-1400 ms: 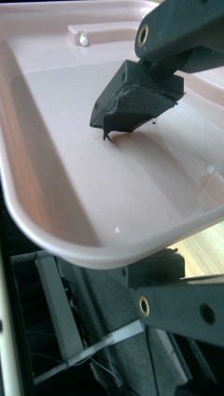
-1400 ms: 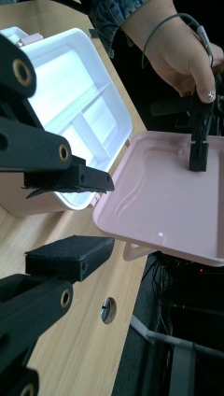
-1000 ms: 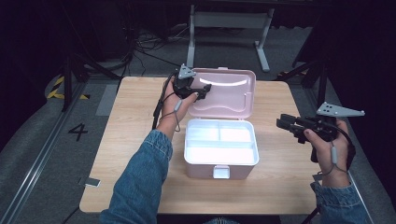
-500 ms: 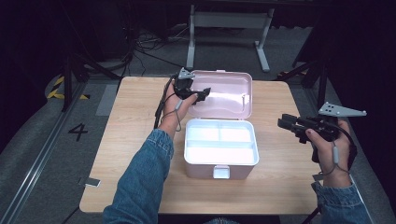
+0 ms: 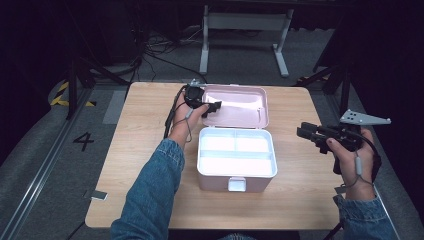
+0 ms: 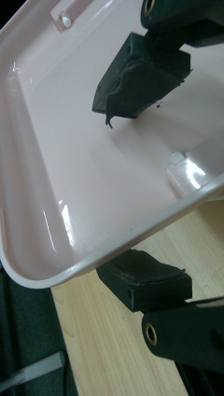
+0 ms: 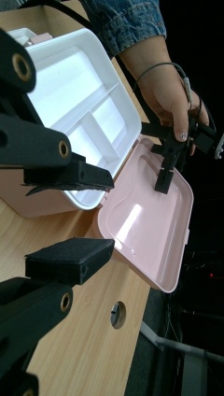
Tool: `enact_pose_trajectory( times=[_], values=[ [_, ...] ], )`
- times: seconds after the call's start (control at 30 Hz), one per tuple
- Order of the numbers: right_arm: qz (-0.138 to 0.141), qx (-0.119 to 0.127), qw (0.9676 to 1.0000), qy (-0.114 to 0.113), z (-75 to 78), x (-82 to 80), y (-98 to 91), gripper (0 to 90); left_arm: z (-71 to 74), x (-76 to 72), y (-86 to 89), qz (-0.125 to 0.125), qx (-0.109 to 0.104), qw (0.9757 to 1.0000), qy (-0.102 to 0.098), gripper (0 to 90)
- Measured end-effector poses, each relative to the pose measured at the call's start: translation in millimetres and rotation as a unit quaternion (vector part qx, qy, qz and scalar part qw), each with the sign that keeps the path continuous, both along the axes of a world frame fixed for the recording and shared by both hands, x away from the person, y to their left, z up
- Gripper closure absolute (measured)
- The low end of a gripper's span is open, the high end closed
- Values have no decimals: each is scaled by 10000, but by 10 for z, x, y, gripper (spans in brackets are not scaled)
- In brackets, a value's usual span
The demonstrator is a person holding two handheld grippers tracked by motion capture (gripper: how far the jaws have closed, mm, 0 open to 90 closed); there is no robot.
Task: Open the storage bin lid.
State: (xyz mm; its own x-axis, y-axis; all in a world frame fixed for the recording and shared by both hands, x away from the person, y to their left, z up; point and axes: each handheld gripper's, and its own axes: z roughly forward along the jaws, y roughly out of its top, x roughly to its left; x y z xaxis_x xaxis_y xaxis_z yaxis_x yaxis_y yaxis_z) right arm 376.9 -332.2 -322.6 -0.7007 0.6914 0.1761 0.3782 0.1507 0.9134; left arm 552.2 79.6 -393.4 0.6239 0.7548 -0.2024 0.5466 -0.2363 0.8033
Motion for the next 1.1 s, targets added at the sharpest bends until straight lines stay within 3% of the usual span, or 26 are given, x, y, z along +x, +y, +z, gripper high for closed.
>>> enact_pose_trajectory(
  times=[0.33,0.5,0.83,0.97,1.07,1.1],
  values=[
    [28,-20,10000,20,-13,9,8,649,-76,12,-1,104,0,9990,443,238],
    [22,6,10000,17,-12,7,8,648,-95,10,-6,181,4,9972,724,242],
    [19,1,10000,40,-17,11,8,640,-120,7,-6,265,61,9941,1050,236],
    [3,13,10000,28,-19,14,5,633,-107,-5,-12,302,161,9949,951,220],
    [-19,23,10000,-2,-21,20,1,620,-85,-19,-17,357,242,9963,739,186],
    [-25,20,10000,-14,-23,22,-2,620,-63,-29,-22,475,281,9963,661,175]
  ],
)
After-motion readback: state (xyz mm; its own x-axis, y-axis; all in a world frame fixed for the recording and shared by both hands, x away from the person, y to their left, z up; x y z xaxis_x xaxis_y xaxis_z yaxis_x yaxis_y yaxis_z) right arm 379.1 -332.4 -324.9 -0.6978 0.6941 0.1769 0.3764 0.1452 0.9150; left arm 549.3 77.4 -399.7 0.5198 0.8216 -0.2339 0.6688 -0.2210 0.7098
